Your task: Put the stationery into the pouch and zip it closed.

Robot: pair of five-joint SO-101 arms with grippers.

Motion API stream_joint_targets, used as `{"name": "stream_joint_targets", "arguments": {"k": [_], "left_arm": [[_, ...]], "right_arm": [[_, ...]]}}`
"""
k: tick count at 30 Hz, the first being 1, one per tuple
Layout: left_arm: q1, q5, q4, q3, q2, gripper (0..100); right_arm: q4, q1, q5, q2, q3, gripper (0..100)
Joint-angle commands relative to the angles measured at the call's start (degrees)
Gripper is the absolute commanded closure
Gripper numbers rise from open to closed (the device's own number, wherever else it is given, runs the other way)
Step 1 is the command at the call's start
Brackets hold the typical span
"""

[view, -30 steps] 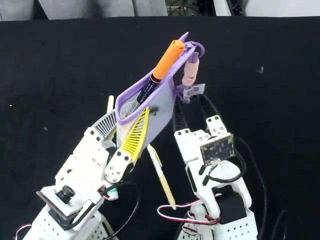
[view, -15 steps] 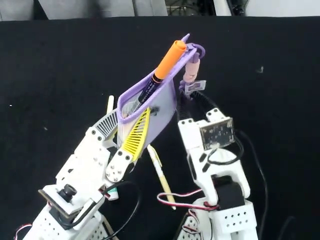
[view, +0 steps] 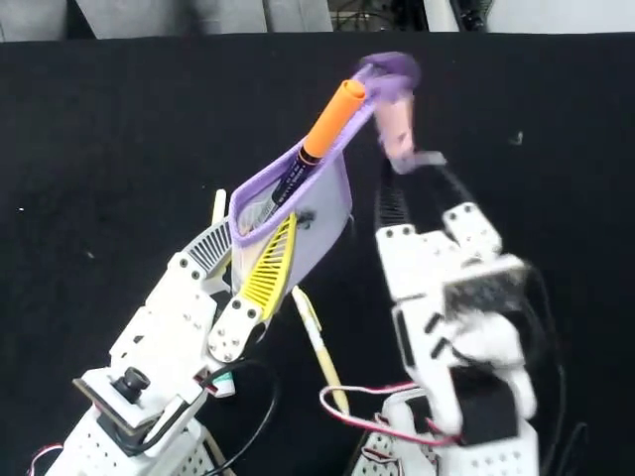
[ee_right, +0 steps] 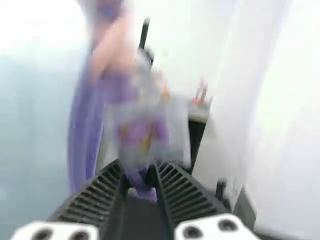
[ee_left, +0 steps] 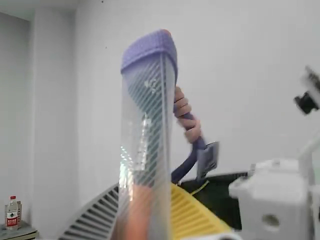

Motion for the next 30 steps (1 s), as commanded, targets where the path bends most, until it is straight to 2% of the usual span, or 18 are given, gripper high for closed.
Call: {"name": "stream_joint_targets", "arguments": {"k": [1, 5, 13, 18, 20, 23, 26, 30], "left_arm": [[0.75, 0.70, -0.35, -0.22, -0.53, 97], [0.84, 0.70, 4.92, -0.57, -0.53, 97], [0.84, 0.70, 5.63, -0.57, -0.44, 97], [0.84, 0.70, 5.71, -0.57, -0.35, 96], [0.84, 0.97, 6.07, -0.57, -0.35, 90], [0.75, 5.89, 11.96, -2.51, -0.35, 82], [0.40, 9.49, 20.04, -7.34, -0.26, 80], [0.13, 9.76, 26.90, -13.14, -0.26, 78]], "right_arm": [[3.60, 0.70, 0.53, 6.90, -19.47, 98.7], [10.20, 1.23, 0.70, 20.35, -39.60, 98.7], [29.71, 4.66, 0.18, 44.97, -83.91, 98.7], [38.95, 4.92, 0.62, 54.46, -104.92, 98.7], [41.05, 5.01, 0.70, 57.63, -111.34, 98.7], [43.78, 5.10, 2.64, 61.58, -118.73, 98.7], [44.92, 5.10, 3.43, 64.13, -123.12, 98.7], [44.66, 5.10, 3.52, 65.45, -124.26, 98.7]]}}
